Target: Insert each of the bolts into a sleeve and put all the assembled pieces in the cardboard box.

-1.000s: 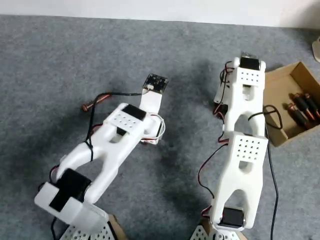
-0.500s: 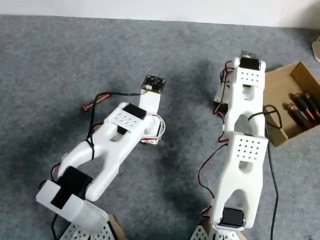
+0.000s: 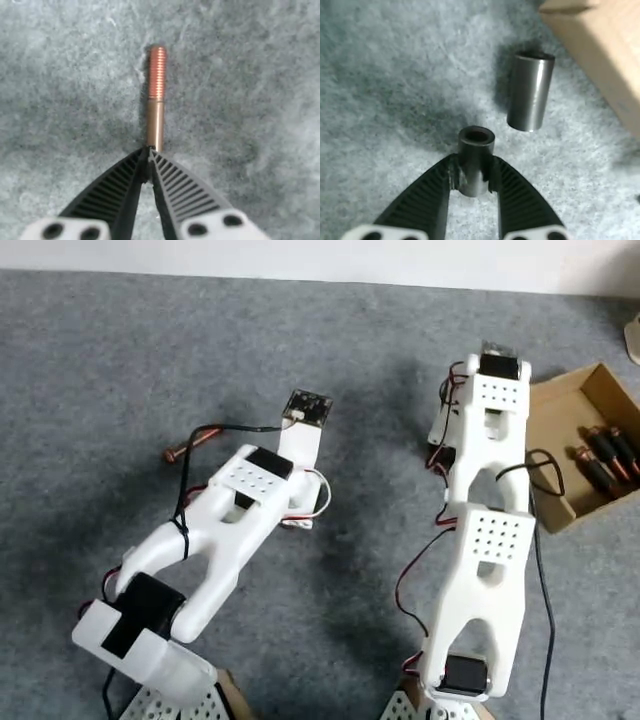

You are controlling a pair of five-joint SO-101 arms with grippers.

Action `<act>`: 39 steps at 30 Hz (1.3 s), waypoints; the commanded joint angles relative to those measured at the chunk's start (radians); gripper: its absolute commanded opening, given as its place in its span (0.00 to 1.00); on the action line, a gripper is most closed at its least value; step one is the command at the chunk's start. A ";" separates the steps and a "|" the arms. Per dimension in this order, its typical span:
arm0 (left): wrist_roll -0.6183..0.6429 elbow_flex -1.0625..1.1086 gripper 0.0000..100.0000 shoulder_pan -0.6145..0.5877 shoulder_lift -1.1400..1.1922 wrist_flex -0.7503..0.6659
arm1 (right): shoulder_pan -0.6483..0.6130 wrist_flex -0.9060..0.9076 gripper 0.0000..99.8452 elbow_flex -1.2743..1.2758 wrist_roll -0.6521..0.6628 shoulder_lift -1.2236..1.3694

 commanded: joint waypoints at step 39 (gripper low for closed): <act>0.051 -0.015 0.15 0.019 -0.005 0.000 | -0.145 0.076 0.00 -0.418 -0.034 -0.059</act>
